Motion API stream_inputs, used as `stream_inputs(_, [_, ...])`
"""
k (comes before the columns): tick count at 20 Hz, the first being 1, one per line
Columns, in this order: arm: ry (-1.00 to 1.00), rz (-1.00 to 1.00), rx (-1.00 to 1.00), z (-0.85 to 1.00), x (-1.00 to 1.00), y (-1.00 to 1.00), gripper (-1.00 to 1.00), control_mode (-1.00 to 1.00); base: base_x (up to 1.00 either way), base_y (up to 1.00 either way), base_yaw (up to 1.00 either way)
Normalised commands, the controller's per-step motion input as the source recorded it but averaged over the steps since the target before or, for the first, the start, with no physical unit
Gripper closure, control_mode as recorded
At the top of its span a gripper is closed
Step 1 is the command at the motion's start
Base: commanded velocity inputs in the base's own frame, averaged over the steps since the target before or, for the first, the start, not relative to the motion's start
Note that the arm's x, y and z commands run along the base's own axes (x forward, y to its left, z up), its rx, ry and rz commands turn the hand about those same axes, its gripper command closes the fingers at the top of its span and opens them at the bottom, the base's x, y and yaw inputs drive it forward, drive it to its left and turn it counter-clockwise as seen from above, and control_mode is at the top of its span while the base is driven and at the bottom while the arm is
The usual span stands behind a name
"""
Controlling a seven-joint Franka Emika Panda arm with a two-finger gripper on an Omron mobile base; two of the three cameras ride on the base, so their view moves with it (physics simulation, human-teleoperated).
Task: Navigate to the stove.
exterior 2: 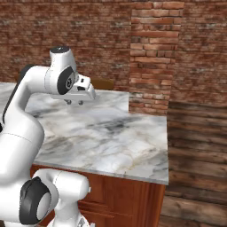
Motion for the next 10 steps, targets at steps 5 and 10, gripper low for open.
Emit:
stream_inputs(5, [0.0,0.0,0.0,0.0,0.0,0.0,-1.0,1.0,-0.02,0.0,0.0])
stream_inputs(10, [0.0,0.0,0.0,0.0,0.0,0.0,-1.0,1.0,-0.59,0.0,0.02])
